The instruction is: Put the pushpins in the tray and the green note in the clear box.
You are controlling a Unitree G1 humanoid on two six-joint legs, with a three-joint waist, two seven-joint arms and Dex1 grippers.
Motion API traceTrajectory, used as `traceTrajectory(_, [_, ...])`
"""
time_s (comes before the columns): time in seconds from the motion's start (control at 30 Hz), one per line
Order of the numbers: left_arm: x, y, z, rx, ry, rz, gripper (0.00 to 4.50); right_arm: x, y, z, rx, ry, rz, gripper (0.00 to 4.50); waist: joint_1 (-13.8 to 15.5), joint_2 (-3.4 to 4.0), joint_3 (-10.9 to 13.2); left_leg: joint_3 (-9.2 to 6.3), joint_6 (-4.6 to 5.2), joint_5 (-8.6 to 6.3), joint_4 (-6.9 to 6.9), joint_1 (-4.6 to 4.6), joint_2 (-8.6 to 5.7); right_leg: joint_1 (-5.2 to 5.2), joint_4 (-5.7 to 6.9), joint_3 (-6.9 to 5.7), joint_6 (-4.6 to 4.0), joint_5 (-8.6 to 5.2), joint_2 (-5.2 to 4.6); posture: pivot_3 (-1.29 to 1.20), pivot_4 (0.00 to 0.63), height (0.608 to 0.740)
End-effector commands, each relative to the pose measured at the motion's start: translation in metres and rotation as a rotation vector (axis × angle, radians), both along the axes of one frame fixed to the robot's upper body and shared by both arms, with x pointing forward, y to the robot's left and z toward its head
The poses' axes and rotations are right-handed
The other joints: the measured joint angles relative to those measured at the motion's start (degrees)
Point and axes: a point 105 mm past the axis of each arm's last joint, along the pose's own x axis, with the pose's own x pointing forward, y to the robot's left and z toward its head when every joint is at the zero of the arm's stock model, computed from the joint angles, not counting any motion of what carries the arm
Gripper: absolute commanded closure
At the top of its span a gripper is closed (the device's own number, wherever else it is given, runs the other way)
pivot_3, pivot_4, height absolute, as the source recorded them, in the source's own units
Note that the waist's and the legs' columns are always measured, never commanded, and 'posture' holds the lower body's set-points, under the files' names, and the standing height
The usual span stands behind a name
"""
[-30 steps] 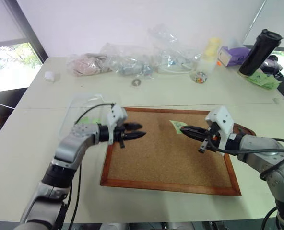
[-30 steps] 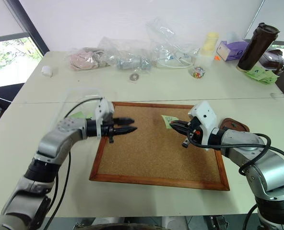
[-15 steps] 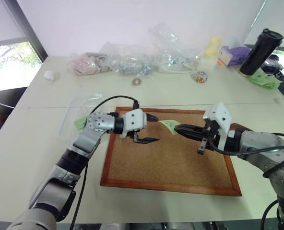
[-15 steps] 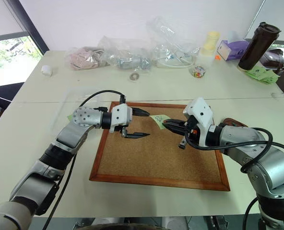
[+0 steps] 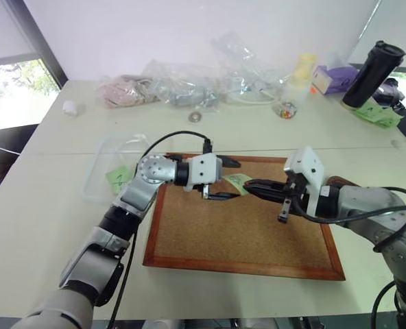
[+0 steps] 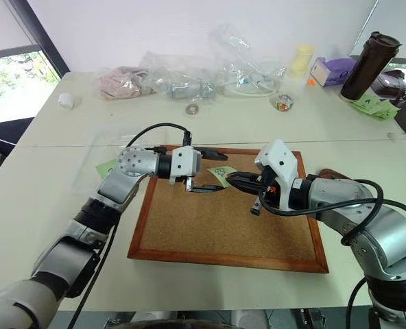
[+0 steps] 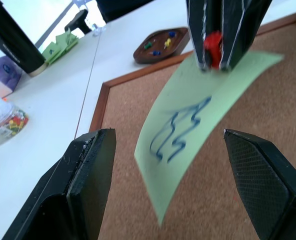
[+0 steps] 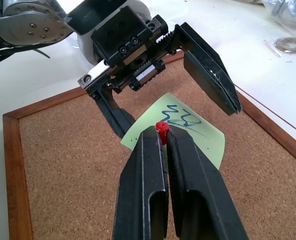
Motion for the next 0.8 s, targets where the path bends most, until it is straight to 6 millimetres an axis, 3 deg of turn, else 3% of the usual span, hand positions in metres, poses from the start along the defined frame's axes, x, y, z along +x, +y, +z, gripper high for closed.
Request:
traceTrajectory(0.03, [-0.003, -0.005, 0.011, -0.033, -0.014, -0.027, 1.96, -0.004, 0.004, 0.008, -0.013, -0.043, 0.025, 4.50, -0.01, 0.00, 0.00, 0.00, 0.00, 0.00, 0.00, 0.00, 0.00, 0.00, 0.00, 0.00, 0.00, 0.00, 0.00, 0.00, 0.150, 0.740])
traceTrajectory(0.2, [-0.003, -0.007, 0.009, -0.033, -0.006, -0.028, 4.36, -0.004, 0.004, 0.008, -0.016, -0.043, 0.021, 4.50, -0.03, -0.01, 0.01, 0.00, 0.00, 0.00, 0.00, 0.00, 0.00, 0.00, 0.00, 0.00, 0.01, 0.00, 0.00, 0.00, 0.150, 0.740])
traceTrajectory(0.47, [0.000, 0.002, 0.004, 0.010, -0.032, -0.012, 4.44, -0.001, 0.002, 0.010, -0.005, -0.053, 0.001, 4.50, -0.03, -0.02, 0.01, 0.00, 0.00, 0.00, 0.01, 0.00, 0.00, 0.00, 0.01, 0.00, 0.01, 0.01, 0.00, 0.00, 0.150, 0.740])
traceTrajectory(0.8, [0.001, 0.021, -0.020, 0.093, -0.037, 0.016, 4.44, 0.012, -0.013, 0.038, 0.054, -0.119, -0.082, 4.50, 0.08, -0.03, 0.02, 0.00, 0.00, 0.00, -0.01, 0.01, 0.01, -0.02, 0.02, 0.00, 0.01, 0.01, 0.00, 0.00, 0.150, 0.740])
